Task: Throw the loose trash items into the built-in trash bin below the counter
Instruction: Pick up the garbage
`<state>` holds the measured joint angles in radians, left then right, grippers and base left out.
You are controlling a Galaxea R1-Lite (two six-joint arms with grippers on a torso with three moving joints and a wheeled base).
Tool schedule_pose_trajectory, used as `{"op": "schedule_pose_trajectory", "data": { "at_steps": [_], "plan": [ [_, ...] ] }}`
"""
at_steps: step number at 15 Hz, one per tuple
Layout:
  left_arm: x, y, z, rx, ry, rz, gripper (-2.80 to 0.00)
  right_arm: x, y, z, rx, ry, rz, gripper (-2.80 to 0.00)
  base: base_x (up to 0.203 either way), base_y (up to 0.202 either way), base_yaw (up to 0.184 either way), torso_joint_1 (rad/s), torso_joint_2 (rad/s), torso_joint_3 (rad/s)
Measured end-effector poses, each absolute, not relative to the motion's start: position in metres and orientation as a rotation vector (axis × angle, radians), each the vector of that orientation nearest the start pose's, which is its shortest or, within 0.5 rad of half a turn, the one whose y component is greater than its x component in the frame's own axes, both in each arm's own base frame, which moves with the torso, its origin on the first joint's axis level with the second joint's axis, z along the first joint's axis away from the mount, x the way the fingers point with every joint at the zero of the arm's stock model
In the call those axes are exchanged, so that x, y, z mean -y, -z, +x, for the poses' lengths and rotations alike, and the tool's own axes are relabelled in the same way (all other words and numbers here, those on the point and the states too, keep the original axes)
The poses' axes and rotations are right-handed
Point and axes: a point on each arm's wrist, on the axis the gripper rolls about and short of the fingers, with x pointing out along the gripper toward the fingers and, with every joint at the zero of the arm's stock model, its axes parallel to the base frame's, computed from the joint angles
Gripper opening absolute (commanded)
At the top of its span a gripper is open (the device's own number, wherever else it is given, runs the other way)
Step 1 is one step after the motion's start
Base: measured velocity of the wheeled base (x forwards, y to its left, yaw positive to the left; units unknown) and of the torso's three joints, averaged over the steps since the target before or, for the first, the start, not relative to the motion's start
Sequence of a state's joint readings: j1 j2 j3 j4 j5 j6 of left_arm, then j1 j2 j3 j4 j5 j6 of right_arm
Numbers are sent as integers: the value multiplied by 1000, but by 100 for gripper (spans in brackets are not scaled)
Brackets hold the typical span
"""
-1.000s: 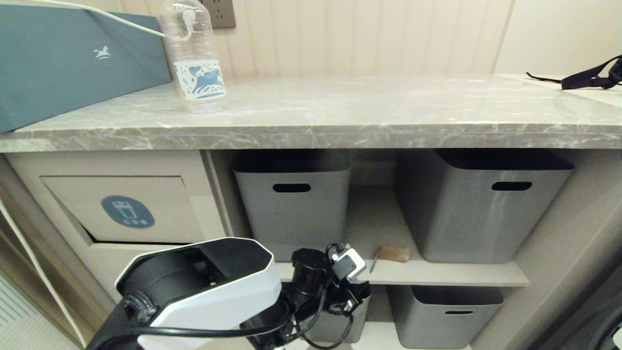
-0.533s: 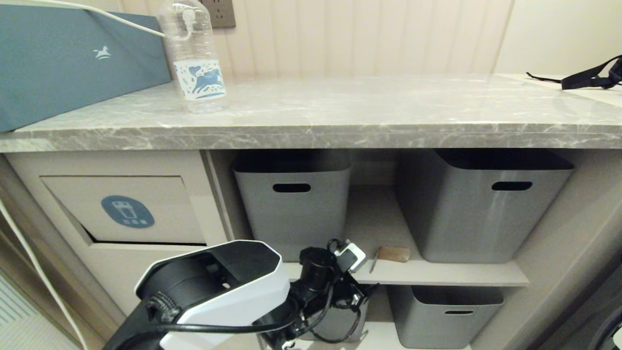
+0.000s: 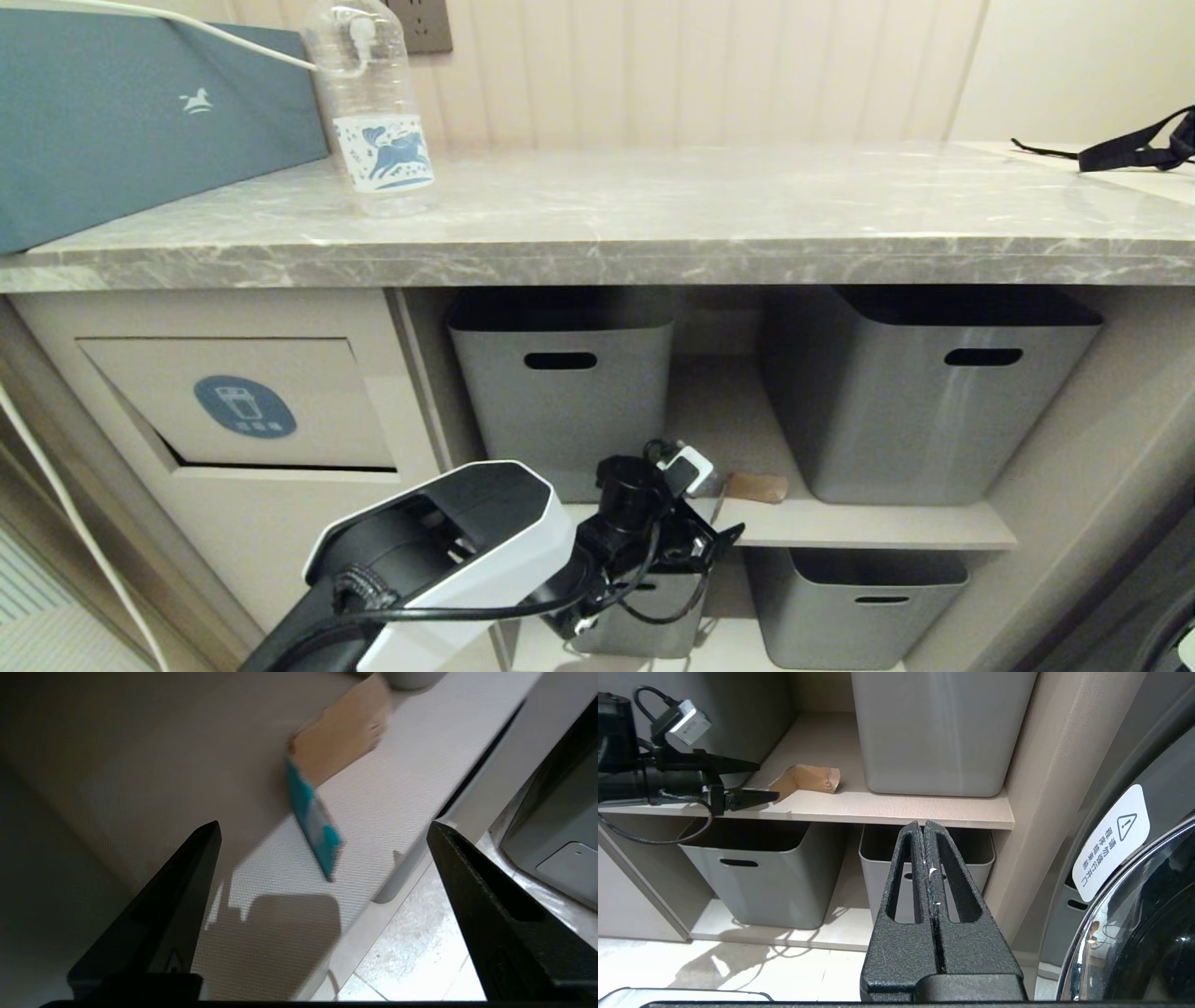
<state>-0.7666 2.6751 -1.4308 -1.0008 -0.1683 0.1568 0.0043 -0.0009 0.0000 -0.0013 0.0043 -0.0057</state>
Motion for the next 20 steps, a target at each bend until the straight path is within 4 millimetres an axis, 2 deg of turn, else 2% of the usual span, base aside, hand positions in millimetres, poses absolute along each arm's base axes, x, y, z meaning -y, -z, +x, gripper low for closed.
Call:
{"op": "schedule_pose_trajectory", "data": {
  "at_steps": [2, 3, 15, 20],
  "plan": [
    [345, 34, 358, -185, 940, 219, 0, 0, -76, -23, 2, -9, -5, -280, 0, 0, 0, 0, 0, 0],
    [345, 34, 359, -184, 937, 217, -280, 0, -76, -23, 2, -8, -6, -280, 0, 0, 0, 0, 0, 0],
    [349, 29, 365, -185, 950, 219, -280, 0, -76, -23, 2, -9, -6, -280, 0, 0, 0, 0, 0, 0],
    [348, 33, 363, -203, 958, 225, -280, 0, -76, -23, 2, -9, -5, -280, 0, 0, 0, 0, 0, 0]
  ]
}}
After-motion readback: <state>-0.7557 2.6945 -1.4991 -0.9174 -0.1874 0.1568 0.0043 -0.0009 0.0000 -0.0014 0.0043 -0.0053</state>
